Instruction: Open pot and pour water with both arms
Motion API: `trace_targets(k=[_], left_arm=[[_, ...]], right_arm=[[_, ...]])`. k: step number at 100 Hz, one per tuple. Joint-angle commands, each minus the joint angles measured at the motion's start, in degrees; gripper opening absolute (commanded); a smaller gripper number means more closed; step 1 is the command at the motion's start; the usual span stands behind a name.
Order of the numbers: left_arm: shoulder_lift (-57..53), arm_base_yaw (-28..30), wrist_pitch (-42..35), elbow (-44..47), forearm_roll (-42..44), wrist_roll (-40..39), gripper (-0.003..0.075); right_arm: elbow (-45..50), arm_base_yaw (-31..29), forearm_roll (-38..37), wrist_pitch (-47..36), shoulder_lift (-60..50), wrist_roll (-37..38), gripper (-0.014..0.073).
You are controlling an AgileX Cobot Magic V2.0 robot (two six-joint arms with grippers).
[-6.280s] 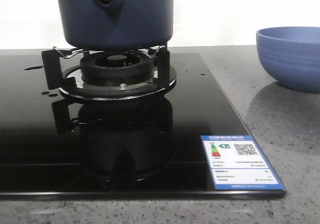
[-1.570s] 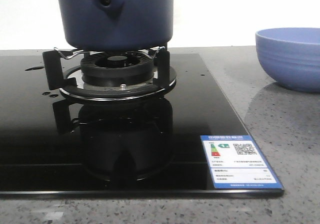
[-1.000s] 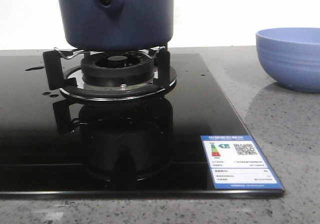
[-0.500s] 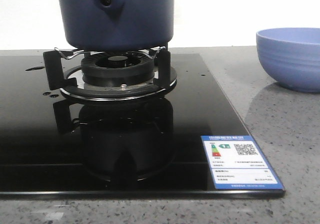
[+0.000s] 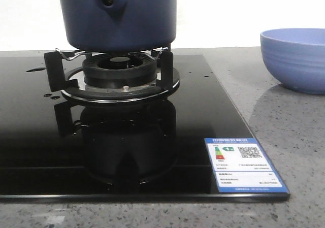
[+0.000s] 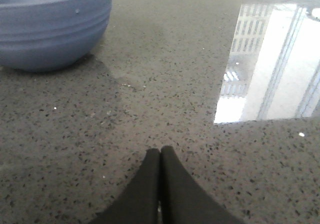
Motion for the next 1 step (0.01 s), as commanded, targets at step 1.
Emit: trace_targets(k=[1], left_arm=[[-1.53,0.0,-2.85,1.84,-0.32,-0.18,-0.002]], right_arm=[[1.57,-0.25,0.32,-0.68,-1.08,-0.21,-0.0063]])
